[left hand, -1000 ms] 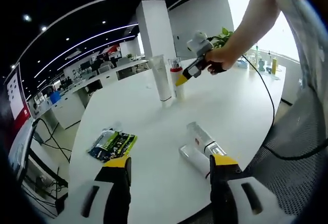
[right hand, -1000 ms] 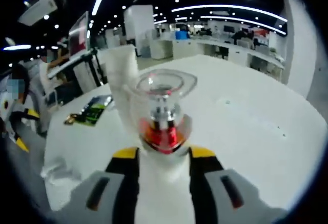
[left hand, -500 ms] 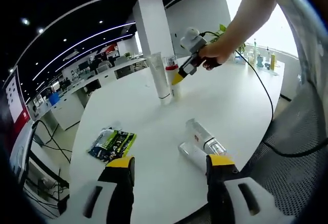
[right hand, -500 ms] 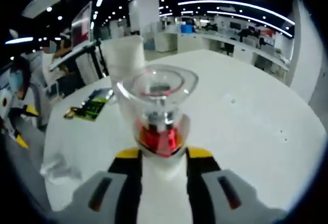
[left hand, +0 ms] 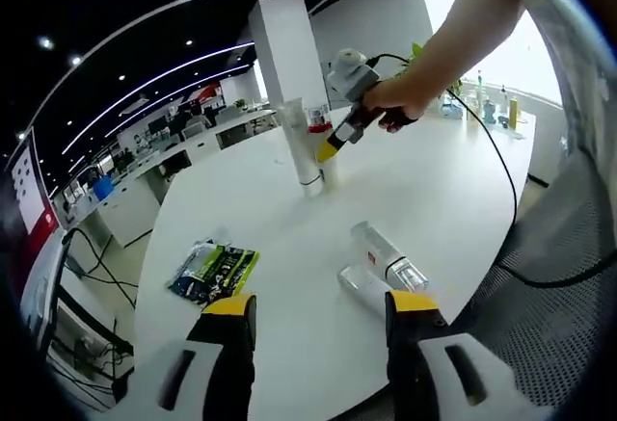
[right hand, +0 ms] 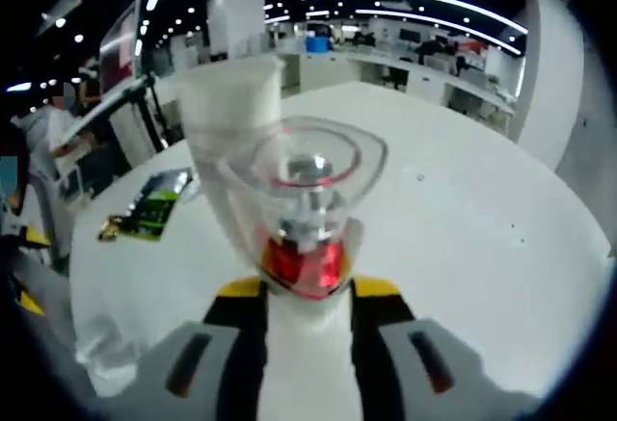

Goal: Arrange the skincare products in the storage area until every visible bottle or jar stands upright without overlapping.

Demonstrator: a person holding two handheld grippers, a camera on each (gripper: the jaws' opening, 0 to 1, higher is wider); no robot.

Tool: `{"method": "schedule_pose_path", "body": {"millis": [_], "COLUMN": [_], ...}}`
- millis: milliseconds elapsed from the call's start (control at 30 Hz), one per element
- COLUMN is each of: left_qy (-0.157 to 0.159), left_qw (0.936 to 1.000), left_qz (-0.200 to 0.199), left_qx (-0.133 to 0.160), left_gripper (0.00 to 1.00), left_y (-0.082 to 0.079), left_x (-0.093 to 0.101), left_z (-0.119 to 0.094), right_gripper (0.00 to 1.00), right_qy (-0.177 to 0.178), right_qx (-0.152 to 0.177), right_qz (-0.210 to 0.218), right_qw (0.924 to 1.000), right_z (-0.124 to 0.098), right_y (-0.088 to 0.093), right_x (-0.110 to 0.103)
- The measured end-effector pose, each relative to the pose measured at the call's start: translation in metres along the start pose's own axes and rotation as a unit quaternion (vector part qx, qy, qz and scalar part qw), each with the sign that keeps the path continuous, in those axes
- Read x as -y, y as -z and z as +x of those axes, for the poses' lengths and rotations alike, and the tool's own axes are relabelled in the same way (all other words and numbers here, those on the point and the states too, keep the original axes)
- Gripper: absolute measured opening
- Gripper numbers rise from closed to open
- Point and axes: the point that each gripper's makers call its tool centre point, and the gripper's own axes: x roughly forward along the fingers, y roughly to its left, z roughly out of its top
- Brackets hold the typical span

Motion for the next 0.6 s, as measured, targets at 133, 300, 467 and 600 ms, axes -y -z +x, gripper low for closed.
{"method": "schedule_pose_path", "body": {"millis": [133, 300, 467, 600], "left_qy": [-0.002, -0.006, -0.005, 0.000], "left_qw": [1.0000, 0.9999, 0.9995, 0.9993], "left_qz": [0.003, 0.013, 0.022, 0.028], "left_qx": [0.000, -0.008, -0.022, -0.026], "left_gripper": [0.55, 0.54, 0.54, 0.54], "left_y": [0.000, 0.005, 0.014, 0.015], "left_x": [-0.001, -0.002, -0.002, 0.000], "left_z": [0.000, 0.001, 0.002, 0.003], "right_gripper": [0.30, 0.31, 0.33, 0.33], "right_qy": [0.005, 0.004, -0.001, -0.013], "right_qx": [-0.008, -0.032, -0.003, 0.040], "right_qz": [0.003, 0.031, 0.118, 0.168], "right_qw": [0.9999, 0.9990, 0.9930, 0.9848], "right_z": [0.000, -0.008, -0.032, -0.057], "right_y": [0.003, 0.023, 0.038, 0.040], "right_x": [0.002, -0.004, -0.024, -0.047]}}
